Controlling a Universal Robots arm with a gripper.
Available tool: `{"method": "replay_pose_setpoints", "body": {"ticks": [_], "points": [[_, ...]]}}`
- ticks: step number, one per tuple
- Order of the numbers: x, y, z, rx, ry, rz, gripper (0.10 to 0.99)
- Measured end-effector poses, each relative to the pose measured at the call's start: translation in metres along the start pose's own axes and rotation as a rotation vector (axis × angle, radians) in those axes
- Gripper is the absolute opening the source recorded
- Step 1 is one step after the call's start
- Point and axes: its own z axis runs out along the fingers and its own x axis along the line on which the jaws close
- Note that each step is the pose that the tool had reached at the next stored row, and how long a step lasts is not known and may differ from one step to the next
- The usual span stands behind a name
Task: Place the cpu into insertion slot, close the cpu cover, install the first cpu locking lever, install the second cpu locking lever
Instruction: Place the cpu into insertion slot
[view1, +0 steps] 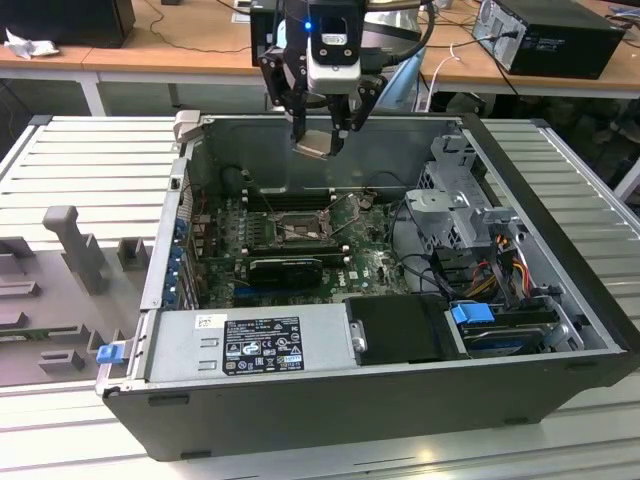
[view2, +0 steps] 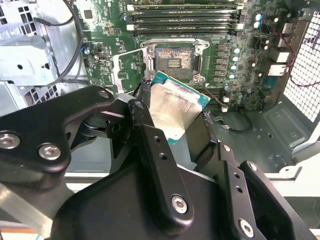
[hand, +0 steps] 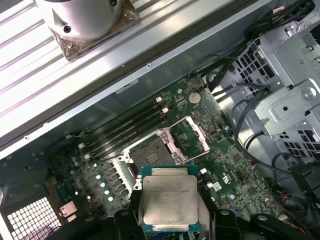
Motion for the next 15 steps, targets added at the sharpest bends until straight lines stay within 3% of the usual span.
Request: {"method": "replay_pose_setpoints", "body": {"ticks": [15], "points": [[0.0000,0.0000,0.0000,-0.002,-0.0092,0.104,0.525]]}}
